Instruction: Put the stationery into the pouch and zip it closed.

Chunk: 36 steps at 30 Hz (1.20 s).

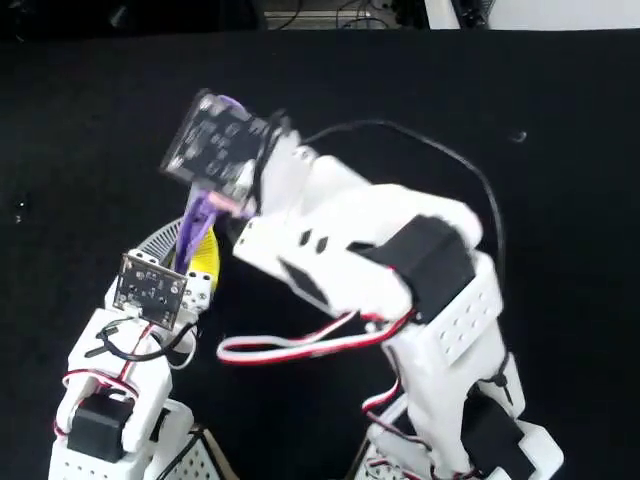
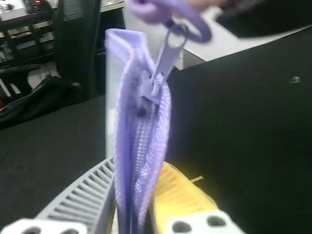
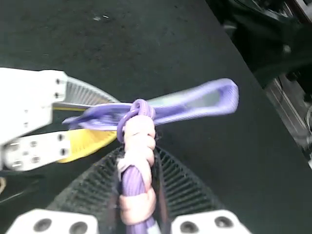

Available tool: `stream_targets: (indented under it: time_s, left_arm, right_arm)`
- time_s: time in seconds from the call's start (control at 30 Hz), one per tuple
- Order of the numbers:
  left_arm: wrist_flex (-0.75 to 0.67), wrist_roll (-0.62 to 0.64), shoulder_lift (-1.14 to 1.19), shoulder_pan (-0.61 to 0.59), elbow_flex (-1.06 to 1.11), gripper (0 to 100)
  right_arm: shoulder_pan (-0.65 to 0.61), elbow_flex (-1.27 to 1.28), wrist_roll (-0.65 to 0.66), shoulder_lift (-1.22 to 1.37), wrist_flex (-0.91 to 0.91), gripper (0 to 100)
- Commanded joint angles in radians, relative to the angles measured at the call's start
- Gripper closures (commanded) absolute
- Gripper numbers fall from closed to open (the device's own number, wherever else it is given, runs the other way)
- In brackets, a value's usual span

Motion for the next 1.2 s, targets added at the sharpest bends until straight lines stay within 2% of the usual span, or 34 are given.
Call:
stream_targets:
  time_s: [0.0, 0.2, 0.37, 0.73, 0.93, 1.03, 1.17]
  left_arm:
    - [-0.014, -0.017, -0.011, 0.022, -0.01, 97]
    - [-0.005, -0.014, -0.011, 0.024, -0.007, 97]
    - [0.035, -0.015, -0.012, 0.027, -0.007, 97]
    - [0.035, -0.011, -0.012, 0.027, -0.005, 97]
    - [0.034, -0.011, -0.012, 0.027, -0.005, 97]
    - [0.034, -0.014, -0.012, 0.025, -0.005, 97]
    - [0.034, -0.017, -0.014, 0.024, 0.015, 97]
  right_arm:
    - [0.115, -0.042, -0.005, -0.008, -0.044, 98.8]
    - [0.242, -0.041, 0.031, -0.004, -0.127, 98.8]
    - [0.282, -0.038, 0.043, -0.001, -0.212, 98.8]
    - [0.278, 0.09, 0.046, -0.007, -0.207, 98.7]
    - [0.166, 0.17, 0.118, -0.008, -0.167, 98.6]
    - [0.118, 0.213, 0.1, -0.008, -0.129, 98.6]
    - [0.117, 0.311, 0.078, -0.008, -0.101, 98.6]
